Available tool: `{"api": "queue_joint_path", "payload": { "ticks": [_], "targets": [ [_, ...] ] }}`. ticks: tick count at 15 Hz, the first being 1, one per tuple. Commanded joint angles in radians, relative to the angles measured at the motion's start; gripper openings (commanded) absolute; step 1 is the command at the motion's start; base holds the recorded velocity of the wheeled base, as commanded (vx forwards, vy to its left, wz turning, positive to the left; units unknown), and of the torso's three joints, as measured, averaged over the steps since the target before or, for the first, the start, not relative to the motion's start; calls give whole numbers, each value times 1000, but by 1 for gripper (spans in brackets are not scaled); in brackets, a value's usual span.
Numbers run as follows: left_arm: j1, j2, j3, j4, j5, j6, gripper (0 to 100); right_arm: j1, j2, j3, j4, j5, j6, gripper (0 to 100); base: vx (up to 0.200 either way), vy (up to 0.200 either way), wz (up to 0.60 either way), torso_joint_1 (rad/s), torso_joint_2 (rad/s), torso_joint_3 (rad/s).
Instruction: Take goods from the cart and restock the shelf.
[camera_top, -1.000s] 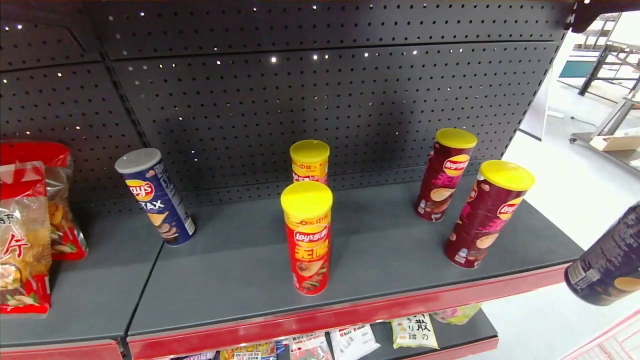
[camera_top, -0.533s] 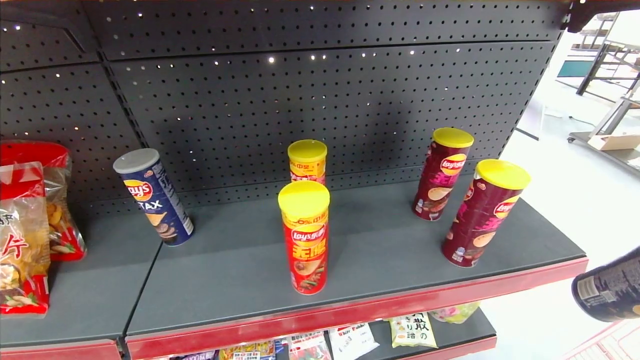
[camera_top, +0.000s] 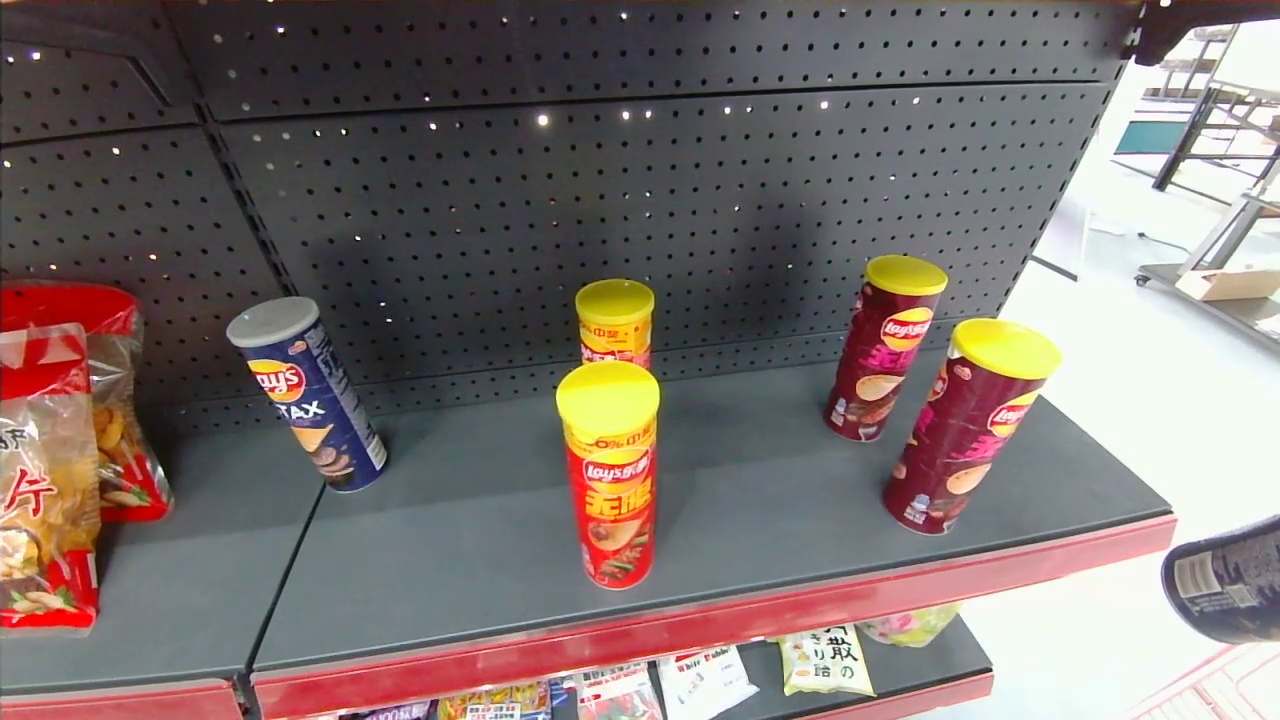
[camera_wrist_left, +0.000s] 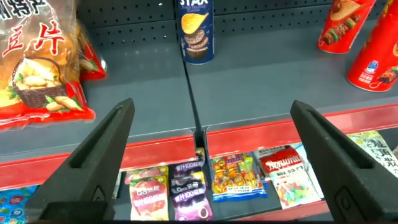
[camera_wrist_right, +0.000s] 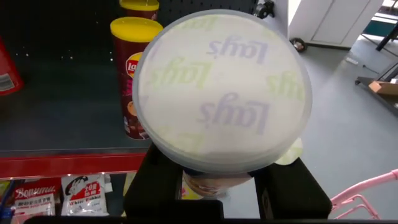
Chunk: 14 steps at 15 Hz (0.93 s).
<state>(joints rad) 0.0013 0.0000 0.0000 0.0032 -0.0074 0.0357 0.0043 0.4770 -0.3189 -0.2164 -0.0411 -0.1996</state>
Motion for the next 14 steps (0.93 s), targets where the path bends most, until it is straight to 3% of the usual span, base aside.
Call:
{"api": "queue_joint_path", "payload": {
  "ticks": [1, 4, 8, 14],
  "targets": [
    [0, 0, 0, 0, 0, 1, 100, 0, -6, 15, 0, -2, 0, 0, -200, 0, 0, 2, 2, 2],
    [0, 0, 0, 0, 0, 1, 100, 0, -37, 43, 2, -3, 2, 0, -200, 0, 0, 2, 5, 1],
    [0, 0, 0, 0, 0, 3, 100, 0, -57, 44, 17, -5, 2, 0, 0, 0, 0, 0, 0, 0],
    [0, 0, 0, 0, 0, 3, 100, 0, -57, 44, 15, -5, 2, 0, 0, 200, 0, 15, 7, -2]
  ]
}}
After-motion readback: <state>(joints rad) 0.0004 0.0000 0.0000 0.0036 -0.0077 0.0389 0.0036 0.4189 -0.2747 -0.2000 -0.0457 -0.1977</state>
